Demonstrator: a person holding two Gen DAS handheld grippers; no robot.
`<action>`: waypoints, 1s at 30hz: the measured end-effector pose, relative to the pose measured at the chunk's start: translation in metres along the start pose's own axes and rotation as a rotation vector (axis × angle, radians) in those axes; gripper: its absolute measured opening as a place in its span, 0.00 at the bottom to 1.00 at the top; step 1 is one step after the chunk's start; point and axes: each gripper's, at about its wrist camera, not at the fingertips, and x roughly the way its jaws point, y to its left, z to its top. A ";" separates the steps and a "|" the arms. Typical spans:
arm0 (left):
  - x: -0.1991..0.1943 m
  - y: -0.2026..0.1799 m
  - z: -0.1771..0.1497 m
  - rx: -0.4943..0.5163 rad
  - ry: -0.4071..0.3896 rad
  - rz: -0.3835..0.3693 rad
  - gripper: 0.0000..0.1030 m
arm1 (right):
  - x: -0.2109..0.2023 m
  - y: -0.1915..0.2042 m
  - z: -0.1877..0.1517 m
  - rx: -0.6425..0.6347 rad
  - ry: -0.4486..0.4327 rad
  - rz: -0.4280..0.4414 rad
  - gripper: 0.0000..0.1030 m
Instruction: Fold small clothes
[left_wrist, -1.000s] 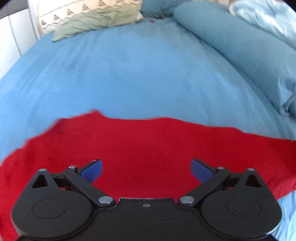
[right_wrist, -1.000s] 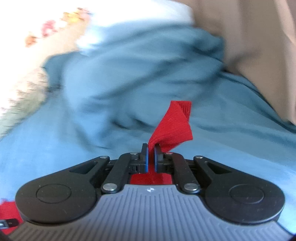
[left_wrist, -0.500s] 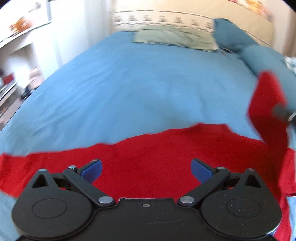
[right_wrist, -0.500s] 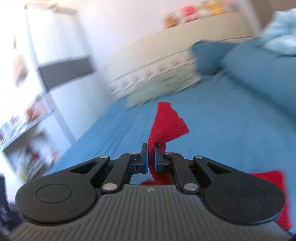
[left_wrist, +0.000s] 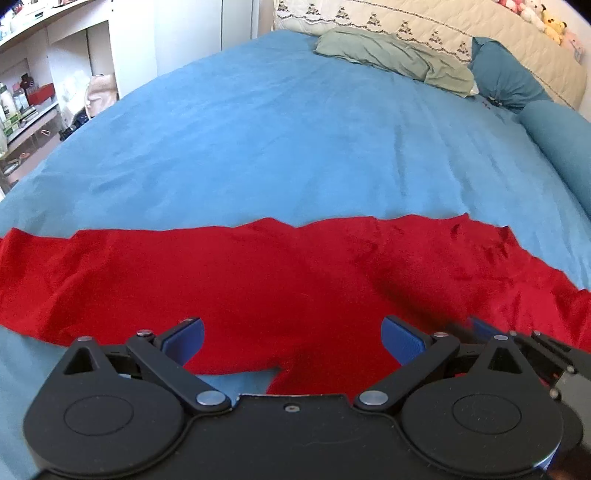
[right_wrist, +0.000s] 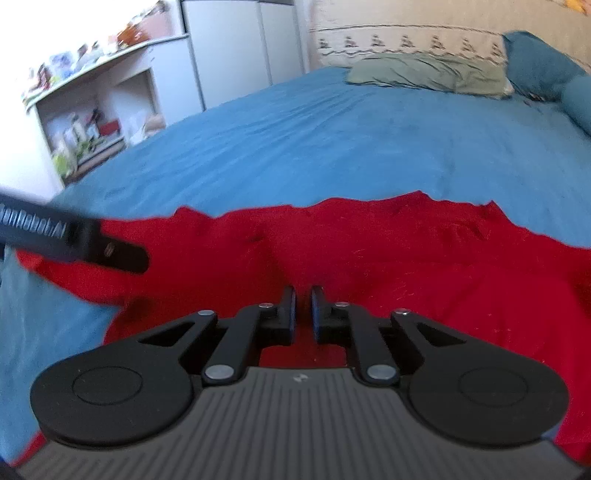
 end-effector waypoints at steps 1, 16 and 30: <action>-0.001 -0.003 0.002 0.004 -0.003 -0.009 1.00 | -0.002 0.000 0.000 -0.020 0.001 -0.003 0.44; 0.047 -0.097 0.004 0.033 0.050 -0.178 0.91 | -0.112 -0.087 -0.047 0.030 0.056 -0.364 0.87; 0.050 -0.073 -0.028 0.074 0.047 -0.087 0.72 | -0.136 -0.141 -0.085 0.264 0.128 -0.492 0.87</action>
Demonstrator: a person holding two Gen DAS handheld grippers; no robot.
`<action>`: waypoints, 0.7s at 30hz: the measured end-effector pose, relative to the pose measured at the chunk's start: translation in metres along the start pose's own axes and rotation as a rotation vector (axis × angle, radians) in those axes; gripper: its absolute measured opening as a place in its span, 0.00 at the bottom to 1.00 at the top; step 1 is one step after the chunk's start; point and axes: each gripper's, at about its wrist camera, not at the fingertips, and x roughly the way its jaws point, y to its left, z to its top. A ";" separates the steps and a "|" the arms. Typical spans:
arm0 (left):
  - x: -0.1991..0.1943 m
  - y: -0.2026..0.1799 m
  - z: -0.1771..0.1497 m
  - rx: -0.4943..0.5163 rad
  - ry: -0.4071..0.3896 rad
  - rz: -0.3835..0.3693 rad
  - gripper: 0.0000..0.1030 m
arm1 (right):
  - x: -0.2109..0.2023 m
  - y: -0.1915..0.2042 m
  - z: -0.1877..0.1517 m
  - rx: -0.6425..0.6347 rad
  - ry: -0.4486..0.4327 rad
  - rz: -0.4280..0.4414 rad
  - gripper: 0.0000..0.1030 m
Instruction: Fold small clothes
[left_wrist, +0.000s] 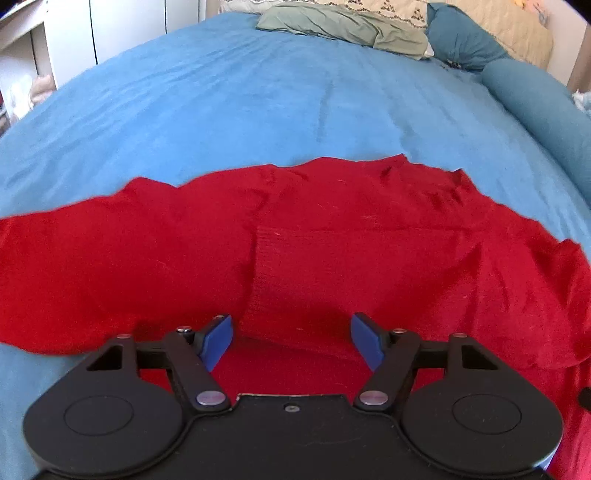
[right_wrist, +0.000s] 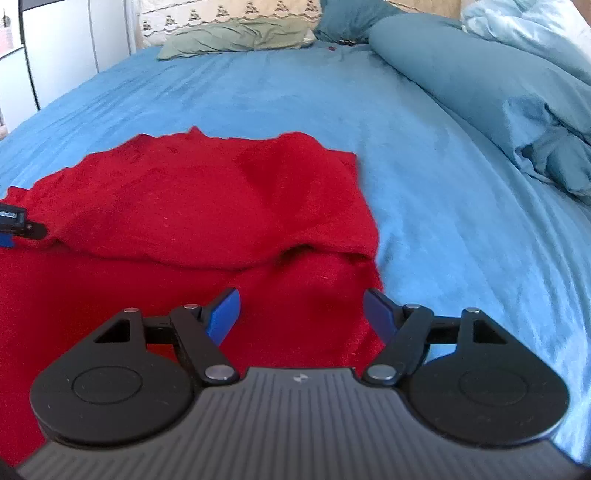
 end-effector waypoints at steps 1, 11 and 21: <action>0.002 -0.001 0.001 -0.011 0.000 -0.009 0.72 | 0.001 -0.003 0.000 0.001 -0.001 -0.006 0.87; -0.010 0.002 0.029 -0.089 -0.088 0.009 0.14 | 0.036 -0.014 0.015 0.006 -0.001 -0.055 0.92; -0.022 0.033 0.015 -0.055 -0.149 0.094 0.13 | 0.051 -0.033 0.026 -0.039 -0.027 -0.187 0.93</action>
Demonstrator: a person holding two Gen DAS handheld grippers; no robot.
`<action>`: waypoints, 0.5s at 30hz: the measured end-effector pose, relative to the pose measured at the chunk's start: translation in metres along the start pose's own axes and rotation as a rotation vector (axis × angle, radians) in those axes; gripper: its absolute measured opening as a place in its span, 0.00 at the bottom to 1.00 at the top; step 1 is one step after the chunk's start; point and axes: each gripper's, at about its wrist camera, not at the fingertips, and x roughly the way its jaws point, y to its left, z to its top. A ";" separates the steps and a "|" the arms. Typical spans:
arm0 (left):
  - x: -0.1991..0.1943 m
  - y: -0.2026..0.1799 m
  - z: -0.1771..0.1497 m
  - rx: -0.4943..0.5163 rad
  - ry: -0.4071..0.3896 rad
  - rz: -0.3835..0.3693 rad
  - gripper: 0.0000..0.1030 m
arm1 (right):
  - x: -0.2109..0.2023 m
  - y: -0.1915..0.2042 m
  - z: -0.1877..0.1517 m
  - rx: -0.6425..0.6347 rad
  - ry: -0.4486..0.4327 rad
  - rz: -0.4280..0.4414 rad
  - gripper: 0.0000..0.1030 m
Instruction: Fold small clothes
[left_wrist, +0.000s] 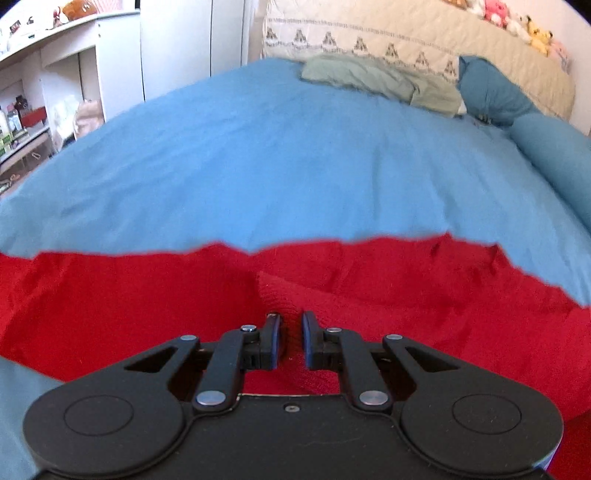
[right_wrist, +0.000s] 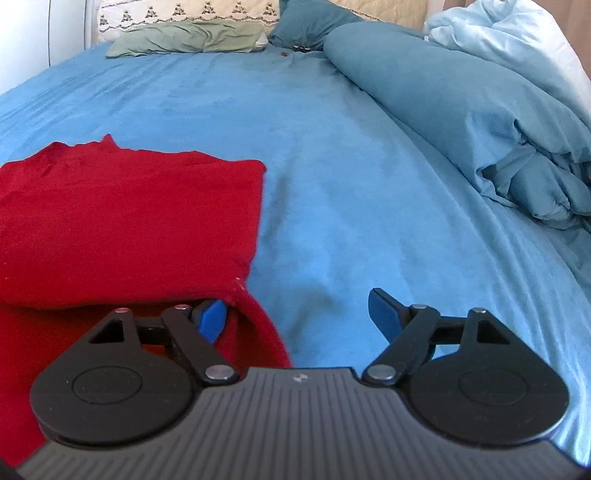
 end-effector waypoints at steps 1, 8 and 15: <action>0.004 0.001 -0.004 0.001 0.009 -0.003 0.13 | 0.001 -0.004 -0.002 -0.008 0.006 0.005 0.93; -0.002 0.009 -0.019 0.039 0.031 0.020 0.24 | 0.003 -0.032 -0.008 0.039 0.046 0.108 0.94; -0.042 0.012 -0.016 0.109 -0.004 0.084 0.60 | -0.045 -0.022 0.010 -0.054 -0.016 0.209 0.96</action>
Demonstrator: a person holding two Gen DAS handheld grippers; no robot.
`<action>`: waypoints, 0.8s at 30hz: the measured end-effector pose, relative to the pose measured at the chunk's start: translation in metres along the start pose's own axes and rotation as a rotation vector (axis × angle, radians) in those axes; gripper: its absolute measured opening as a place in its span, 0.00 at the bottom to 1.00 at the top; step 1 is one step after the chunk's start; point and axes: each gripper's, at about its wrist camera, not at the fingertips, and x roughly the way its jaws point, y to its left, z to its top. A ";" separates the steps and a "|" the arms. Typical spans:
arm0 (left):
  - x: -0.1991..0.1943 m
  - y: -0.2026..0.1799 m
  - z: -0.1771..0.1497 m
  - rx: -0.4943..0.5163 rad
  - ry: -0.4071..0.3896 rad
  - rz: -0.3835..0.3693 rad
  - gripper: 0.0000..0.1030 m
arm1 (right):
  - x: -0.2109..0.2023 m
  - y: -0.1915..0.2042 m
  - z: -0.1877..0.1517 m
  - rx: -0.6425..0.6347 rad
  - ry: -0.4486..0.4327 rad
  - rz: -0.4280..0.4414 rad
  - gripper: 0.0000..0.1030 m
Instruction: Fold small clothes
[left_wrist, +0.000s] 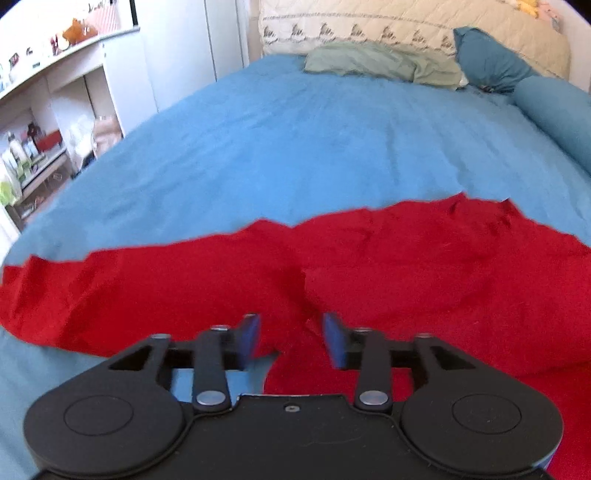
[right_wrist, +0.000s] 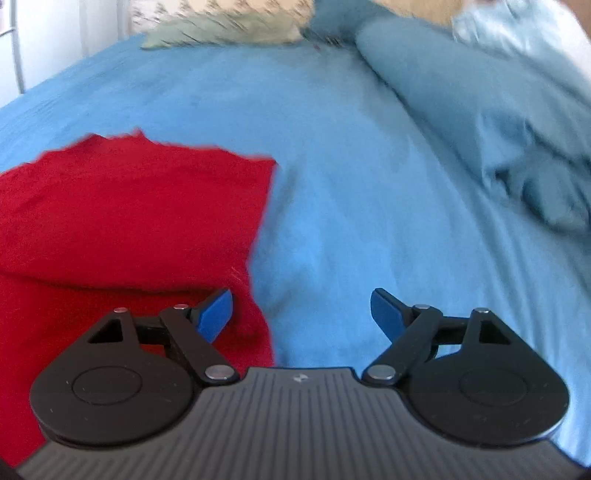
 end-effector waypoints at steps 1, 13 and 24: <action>-0.003 -0.002 0.001 -0.003 -0.009 -0.011 0.70 | -0.004 0.008 0.004 -0.004 -0.012 0.043 0.97; 0.012 -0.039 -0.002 0.078 0.010 -0.107 0.73 | 0.057 0.023 -0.006 0.127 0.048 0.187 0.94; 0.027 0.006 -0.006 -0.022 0.045 0.042 0.56 | 0.031 0.021 0.004 0.090 0.041 0.170 0.95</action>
